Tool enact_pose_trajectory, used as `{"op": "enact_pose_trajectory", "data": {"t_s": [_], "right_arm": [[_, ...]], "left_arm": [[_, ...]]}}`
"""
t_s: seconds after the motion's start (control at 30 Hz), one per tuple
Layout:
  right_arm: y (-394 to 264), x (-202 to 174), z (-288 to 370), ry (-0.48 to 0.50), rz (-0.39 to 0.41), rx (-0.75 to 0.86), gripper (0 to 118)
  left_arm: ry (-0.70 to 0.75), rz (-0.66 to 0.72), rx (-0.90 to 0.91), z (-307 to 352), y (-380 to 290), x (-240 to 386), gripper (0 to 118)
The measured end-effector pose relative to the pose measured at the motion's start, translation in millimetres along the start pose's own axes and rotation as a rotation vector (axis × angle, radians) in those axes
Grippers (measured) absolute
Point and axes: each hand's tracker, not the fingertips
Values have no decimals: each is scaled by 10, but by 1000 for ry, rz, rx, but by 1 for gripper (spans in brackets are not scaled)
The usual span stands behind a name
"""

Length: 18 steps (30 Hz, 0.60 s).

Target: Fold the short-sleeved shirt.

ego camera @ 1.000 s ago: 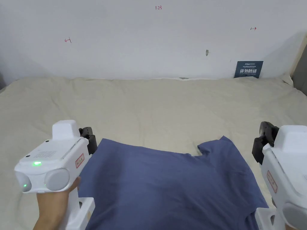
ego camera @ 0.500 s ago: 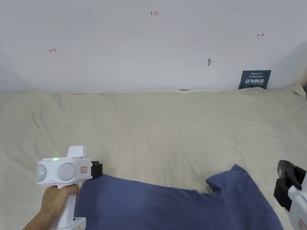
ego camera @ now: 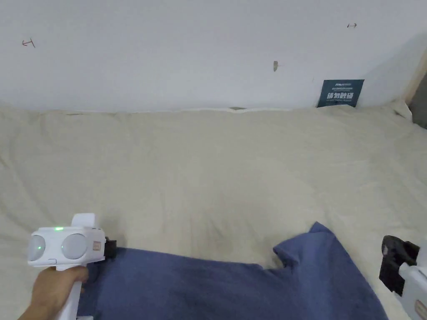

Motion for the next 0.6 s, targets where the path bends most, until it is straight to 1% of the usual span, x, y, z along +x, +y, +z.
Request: {"op": "enact_pose_trajectory", "data": {"t_s": [0.03,0.07,0.1,0.13,0.17,0.23,0.27,0.3,0.33,0.4,0.43,0.47,0.5,0.53,0.57,0.6], "right_arm": [[-16,30,-82,1,-5,-42,3],[-32,61,-169,2,-19,-75,11],[-59,92,-276,17,-23,-114,21],[-92,124,-392,24,-32,-167,35],[-132,140,-494,20,-32,-200,56],[-239,156,-737,14,-18,-282,89],[-298,147,-853,15,6,-315,106],[-357,160,-976,18,3,-364,112],[-421,169,-1084,10,-7,-404,111],[-539,168,-1290,3,22,-461,110],[-596,155,-1381,-18,51,-483,105],[-634,141,-1440,-20,63,-503,92],[-679,142,-1497,10,62,-519,76],[-724,159,-1547,29,47,-542,69],[-747,159,-1554,40,13,-556,67],[-728,133,-1487,11,33,-509,57]], "left_arm": [[32,-28,3,25,-3,44,10],[57,-50,14,73,-11,54,3],[-24,-9,27,143,1,27,3],[-2,18,47,232,12,34,3],[8,25,78,333,16,42,3],[-25,7,119,588,10,108,3],[-33,-1,132,690,15,116,3],[-49,-8,141,792,22,120,3],[-58,-14,150,929,10,157,3],[-63,-21,174,1097,-5,166,3],[-66,-28,178,1164,-15,168,3],[-69,-40,184,1197,-20,164,3],[-68,-57,189,1240,-40,167,3],[-54,-70,189,1266,-63,173,3],[-46,-76,186,1289,-83,170,3],[-44,-75,183,1264,-86,134,3]]}}
